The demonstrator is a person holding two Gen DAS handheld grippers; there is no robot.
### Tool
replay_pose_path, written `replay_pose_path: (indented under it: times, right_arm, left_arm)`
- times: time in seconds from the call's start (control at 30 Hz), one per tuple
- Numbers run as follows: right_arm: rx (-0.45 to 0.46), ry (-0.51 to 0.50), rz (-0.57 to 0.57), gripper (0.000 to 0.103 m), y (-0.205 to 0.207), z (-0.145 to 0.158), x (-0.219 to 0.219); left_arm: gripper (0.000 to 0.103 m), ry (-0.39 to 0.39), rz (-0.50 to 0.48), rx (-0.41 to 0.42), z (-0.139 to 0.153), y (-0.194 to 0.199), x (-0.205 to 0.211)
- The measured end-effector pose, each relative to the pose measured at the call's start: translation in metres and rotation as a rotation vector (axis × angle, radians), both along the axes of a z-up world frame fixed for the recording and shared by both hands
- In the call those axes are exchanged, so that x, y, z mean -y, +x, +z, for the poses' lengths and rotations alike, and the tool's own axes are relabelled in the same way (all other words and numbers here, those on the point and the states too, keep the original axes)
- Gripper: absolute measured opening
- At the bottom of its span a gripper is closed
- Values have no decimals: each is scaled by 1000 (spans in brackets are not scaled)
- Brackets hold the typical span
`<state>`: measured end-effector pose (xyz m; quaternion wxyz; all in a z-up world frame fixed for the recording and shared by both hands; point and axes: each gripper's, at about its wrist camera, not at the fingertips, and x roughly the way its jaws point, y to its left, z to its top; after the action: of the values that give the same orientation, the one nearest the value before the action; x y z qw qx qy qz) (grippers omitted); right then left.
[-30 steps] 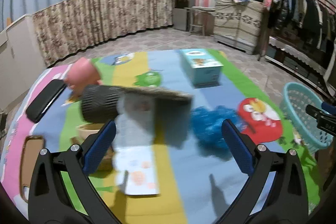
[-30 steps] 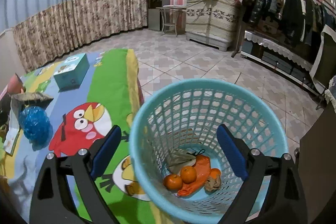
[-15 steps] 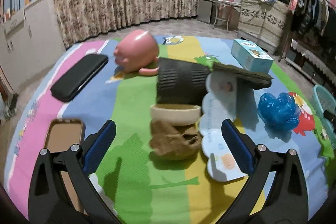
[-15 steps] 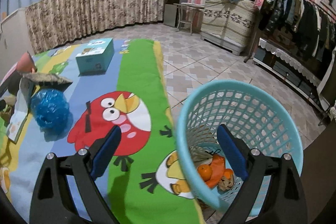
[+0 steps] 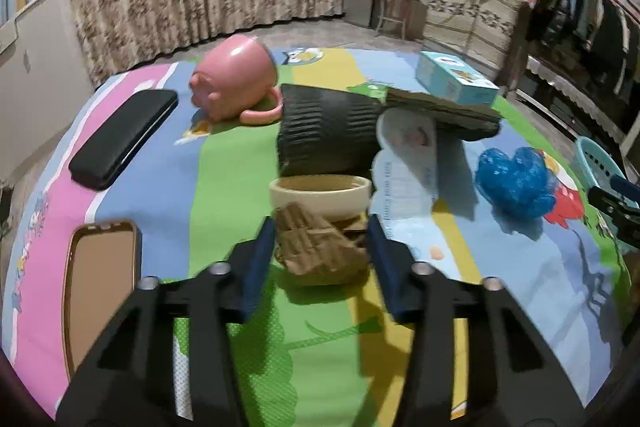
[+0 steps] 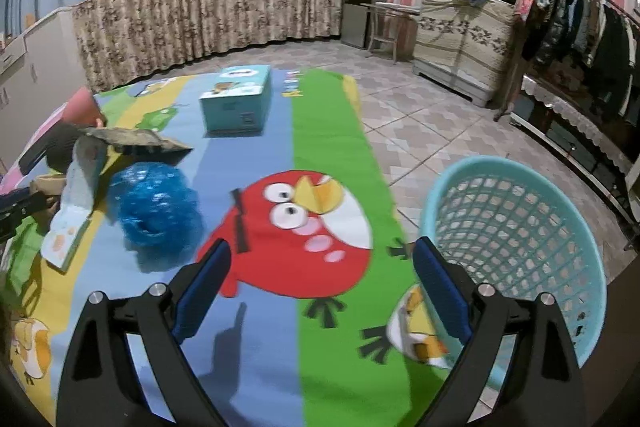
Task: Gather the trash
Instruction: 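Grasp the crumpled brown paper with the left tool while the right tool grasps the blue plastic bag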
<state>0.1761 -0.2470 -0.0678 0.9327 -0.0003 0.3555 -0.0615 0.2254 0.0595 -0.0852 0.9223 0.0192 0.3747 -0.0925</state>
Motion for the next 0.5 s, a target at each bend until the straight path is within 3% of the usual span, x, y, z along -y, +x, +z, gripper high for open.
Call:
replay_pose_path:
  times: [0.1, 0.17, 0.5]
  right_arm:
    - [4, -9, 35, 90, 0, 1, -14]
    - [4, -10, 61, 90, 0, 2, -25]
    - [-13, 42, 144, 90, 7, 0, -60]
  left_arm:
    - [37, 16, -2, 13, 1, -7, -2]
    - [28, 9, 2, 18, 3, -11, -8]
    - [26, -1, 81, 57, 17, -20, -53]
